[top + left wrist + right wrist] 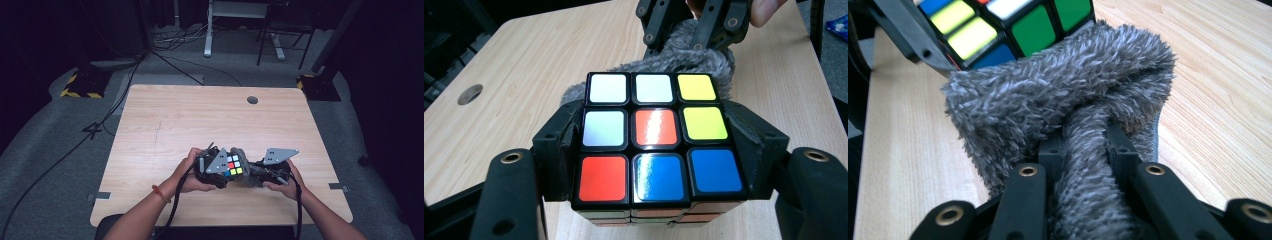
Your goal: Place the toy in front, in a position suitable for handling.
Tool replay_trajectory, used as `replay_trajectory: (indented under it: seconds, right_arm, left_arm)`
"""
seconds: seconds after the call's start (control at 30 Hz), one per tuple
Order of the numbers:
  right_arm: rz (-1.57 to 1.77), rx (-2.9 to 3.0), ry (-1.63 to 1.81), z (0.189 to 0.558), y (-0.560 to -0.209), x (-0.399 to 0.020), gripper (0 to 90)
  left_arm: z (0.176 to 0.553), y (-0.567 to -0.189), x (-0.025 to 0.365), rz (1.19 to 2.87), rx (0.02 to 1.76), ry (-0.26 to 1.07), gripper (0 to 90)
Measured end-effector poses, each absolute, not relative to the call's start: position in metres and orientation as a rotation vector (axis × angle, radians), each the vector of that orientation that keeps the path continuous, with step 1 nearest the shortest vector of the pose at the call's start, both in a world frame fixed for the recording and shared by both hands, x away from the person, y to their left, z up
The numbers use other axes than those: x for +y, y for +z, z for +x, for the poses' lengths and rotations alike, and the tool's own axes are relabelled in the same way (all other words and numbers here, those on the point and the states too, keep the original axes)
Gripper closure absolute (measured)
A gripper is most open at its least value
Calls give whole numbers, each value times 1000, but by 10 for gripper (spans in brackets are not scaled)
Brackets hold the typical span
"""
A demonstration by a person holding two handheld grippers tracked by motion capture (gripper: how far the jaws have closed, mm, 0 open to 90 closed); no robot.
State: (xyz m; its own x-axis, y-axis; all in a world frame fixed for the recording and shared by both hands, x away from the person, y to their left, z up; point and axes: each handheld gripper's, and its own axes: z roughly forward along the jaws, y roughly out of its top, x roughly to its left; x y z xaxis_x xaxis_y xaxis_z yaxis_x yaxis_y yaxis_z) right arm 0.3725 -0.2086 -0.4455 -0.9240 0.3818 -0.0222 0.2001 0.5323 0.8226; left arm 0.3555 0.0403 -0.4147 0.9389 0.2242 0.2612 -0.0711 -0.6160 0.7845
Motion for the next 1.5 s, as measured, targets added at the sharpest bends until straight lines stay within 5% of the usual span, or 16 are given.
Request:
replay_trajectory:
  seconds: [1.5]
  right_arm:
    - [439, 2469, 1452, 359, -422, -212, 755]
  left_arm:
    - [355, -421, 36, 2229, 109, 407, 333]
